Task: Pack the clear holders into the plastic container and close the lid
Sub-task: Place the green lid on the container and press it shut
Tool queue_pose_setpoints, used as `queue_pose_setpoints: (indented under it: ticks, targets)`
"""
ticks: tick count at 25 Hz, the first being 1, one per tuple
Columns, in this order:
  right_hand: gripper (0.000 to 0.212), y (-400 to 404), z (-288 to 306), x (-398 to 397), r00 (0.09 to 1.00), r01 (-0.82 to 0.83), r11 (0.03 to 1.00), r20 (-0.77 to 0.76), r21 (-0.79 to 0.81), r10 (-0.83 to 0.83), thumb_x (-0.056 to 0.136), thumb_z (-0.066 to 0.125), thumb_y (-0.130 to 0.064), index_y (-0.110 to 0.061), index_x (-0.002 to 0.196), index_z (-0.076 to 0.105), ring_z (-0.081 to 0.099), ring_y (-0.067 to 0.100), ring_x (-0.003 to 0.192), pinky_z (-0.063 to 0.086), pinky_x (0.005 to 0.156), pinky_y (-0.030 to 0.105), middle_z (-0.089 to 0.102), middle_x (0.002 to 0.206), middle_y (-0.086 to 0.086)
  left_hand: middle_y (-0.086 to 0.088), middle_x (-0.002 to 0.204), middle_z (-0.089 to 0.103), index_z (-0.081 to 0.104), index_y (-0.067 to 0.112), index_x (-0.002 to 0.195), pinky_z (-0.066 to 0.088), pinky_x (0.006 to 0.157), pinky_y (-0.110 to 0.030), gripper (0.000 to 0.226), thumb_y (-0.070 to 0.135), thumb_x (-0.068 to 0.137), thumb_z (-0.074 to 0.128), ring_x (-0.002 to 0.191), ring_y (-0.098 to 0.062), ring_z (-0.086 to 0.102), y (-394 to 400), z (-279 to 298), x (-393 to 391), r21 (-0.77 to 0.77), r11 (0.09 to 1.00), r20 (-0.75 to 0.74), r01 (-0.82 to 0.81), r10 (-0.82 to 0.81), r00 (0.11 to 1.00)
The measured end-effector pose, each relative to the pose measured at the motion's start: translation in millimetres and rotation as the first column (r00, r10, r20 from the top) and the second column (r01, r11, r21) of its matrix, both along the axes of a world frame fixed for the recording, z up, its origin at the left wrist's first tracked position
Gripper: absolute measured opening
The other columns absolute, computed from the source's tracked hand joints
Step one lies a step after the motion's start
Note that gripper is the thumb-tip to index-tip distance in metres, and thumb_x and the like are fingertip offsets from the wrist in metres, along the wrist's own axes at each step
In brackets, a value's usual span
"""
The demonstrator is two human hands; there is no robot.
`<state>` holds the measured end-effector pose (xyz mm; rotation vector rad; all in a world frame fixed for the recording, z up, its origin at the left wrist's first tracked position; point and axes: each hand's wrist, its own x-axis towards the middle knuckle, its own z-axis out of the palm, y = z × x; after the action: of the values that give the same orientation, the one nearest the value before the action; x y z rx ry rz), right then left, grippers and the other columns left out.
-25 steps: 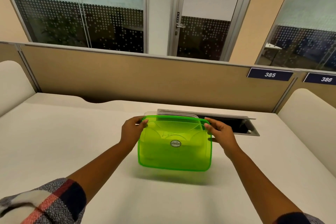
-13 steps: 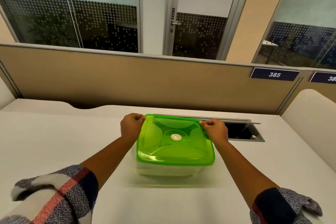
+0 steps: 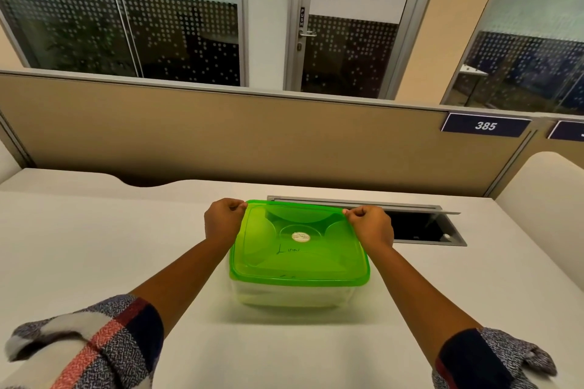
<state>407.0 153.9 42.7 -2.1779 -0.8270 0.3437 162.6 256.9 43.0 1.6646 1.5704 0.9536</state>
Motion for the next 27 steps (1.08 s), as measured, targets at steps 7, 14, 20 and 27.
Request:
queue_pose_setpoints:
  ticks: [7,14,20,27]
  targets:
    - [0.027,4,-2,-3,0.996,-0.017,1.0,0.091,0.022,0.015,0.085,0.064,-0.034,-0.009,0.088,0.073,0.056,0.02,0.068,0.041,0.06,0.025,0.073,0.085,0.012,-0.021,0.111,0.068,0.069,0.0,0.103,0.045,0.09,-0.036,0.026,0.018,0.088,0.058,0.106,-0.034,0.06,3,-4,0,0.012,1.0,0.021,-0.017,0.016,1.0]
    - [0.025,3,-3,-8,0.994,-0.021,0.999,0.108,0.048,0.016,0.088,0.061,-0.031,-0.007,0.091,0.068,0.061,0.026,0.078,0.041,0.063,0.026,0.071,0.091,0.013,-0.021,0.109,0.069,0.067,0.0,0.105,0.045,0.089,-0.035,0.027,0.016,0.092,0.051,0.103,-0.035,0.061,2,-8,4,0.017,1.0,-0.03,-0.015,0.016,0.999]
    - [0.025,2,-6,-17,0.977,-0.035,0.999,0.212,0.031,0.027,0.094,0.052,-0.026,-0.003,0.092,0.064,0.062,0.032,0.085,0.038,0.062,0.027,0.068,0.097,0.018,-0.022,0.109,0.069,0.066,0.0,0.104,0.046,0.086,-0.039,0.027,0.016,0.094,0.047,0.103,-0.039,0.06,1,-8,7,0.058,0.997,-0.112,-0.043,0.05,0.992]
    - [0.027,7,-6,-20,0.89,-0.121,0.989,0.432,-0.09,0.148,0.097,0.042,-0.017,0.0,0.104,0.061,0.056,0.035,0.098,0.046,0.075,0.036,0.061,0.106,0.02,-0.028,0.117,0.056,0.058,-0.004,0.109,0.042,0.092,-0.043,0.029,-0.001,0.089,0.037,0.11,-0.043,0.049,7,-9,16,0.041,0.998,-0.449,0.043,-0.02,0.893]
